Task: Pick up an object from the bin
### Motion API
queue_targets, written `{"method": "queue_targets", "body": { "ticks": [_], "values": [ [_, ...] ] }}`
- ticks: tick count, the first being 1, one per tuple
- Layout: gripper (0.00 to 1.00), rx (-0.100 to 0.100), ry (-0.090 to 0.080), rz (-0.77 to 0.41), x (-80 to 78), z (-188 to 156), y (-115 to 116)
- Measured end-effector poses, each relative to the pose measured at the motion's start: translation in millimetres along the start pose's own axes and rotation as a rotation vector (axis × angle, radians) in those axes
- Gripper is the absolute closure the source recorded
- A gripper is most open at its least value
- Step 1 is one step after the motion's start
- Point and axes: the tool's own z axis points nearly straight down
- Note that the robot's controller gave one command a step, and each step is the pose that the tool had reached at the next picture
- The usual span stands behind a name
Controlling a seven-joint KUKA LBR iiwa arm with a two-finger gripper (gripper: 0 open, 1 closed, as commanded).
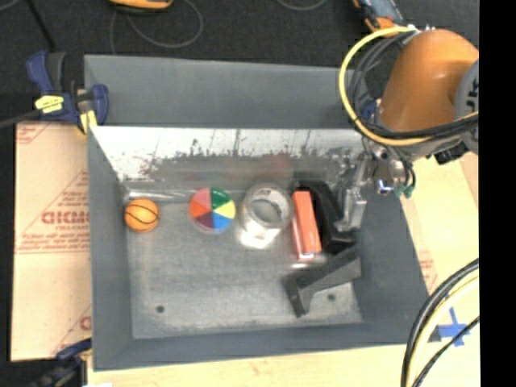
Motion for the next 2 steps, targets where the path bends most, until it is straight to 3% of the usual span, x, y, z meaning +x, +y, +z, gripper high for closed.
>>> {"method": "queue_targets", "body": {
  "ticks": [1, 2],
  "values": [
    [0.00, 0.001, -0.008, -0.002, -1.3, -5, 0],
    [0.00, 0.000, -0.006, 0.001, 27.6, -16, -11]
  ]
}}
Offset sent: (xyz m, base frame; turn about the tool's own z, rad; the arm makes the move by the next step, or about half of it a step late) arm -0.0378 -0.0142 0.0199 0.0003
